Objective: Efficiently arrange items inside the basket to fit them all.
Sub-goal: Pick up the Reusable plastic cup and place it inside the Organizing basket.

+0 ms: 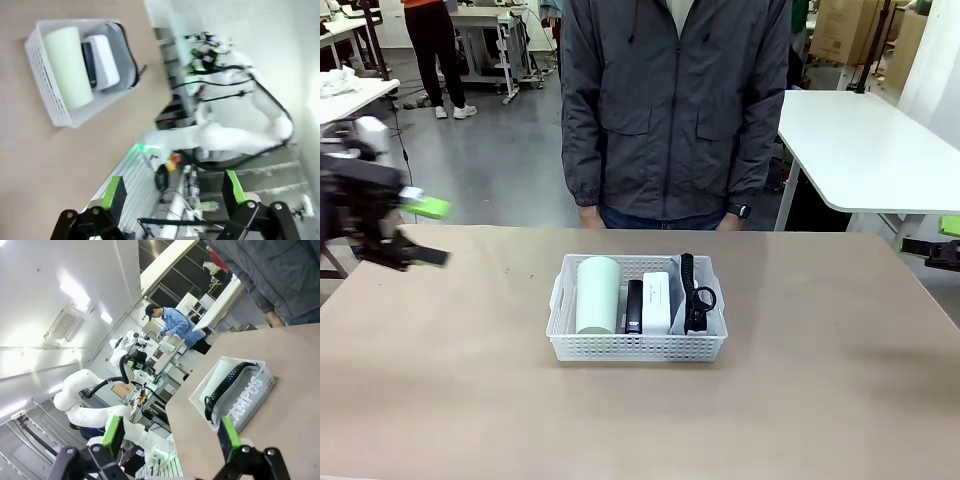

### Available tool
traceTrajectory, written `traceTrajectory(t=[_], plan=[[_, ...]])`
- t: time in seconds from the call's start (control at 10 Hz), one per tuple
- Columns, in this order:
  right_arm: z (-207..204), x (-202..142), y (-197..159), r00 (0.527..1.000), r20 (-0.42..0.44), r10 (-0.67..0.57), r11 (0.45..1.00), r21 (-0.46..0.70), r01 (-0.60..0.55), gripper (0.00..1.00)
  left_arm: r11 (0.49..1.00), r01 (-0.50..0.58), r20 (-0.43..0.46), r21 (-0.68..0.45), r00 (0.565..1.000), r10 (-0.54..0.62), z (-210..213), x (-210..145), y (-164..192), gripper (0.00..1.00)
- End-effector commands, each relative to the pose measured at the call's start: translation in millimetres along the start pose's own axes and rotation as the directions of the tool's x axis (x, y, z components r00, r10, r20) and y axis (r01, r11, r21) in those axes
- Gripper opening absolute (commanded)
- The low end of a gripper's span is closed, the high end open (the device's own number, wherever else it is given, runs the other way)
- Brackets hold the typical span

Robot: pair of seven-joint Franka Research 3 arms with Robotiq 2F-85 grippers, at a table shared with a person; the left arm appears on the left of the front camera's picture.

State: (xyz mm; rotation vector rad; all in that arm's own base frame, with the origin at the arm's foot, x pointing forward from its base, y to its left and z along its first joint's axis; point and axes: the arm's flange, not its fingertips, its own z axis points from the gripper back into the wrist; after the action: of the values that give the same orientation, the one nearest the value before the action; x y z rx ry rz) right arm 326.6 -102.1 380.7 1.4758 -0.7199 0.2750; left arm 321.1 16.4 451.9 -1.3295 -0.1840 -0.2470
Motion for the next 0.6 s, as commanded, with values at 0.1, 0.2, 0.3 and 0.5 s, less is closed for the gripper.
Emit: traceTrajectory(t=[0.1, 0.2, 0.3, 0.5], plan=[[-1, 0, 3, 1.0, 0.011, 0.011, 1.0, 0.009, -0.011, 1.0, 0.974, 0.08, 0.058, -0.212, 0.996, -0.07, 59, -5, 72, 1.0], [-1, 0, 3, 1.0, 0.011, 0.011, 1.0, 0.009, -0.011, 1.0, 0.962, 0.094, 0.098, -0.254, 0.993, -0.071, 74, -11, 86, 1.0], [-1, 0, 3, 1.0, 0.011, 0.011, 1.0, 0.009, -0.011, 1.0, 0.962, 0.081, 0.118, -0.262, 0.992, -0.051, 81, -13, 95, 1.0], [-1, 0, 3, 1.0, 0.011, 0.011, 1.0, 0.009, -0.011, 1.0, 0.966, 0.03, 0.103, -0.255, 0.995, -0.004, 82, -10, 107, 1.0]])
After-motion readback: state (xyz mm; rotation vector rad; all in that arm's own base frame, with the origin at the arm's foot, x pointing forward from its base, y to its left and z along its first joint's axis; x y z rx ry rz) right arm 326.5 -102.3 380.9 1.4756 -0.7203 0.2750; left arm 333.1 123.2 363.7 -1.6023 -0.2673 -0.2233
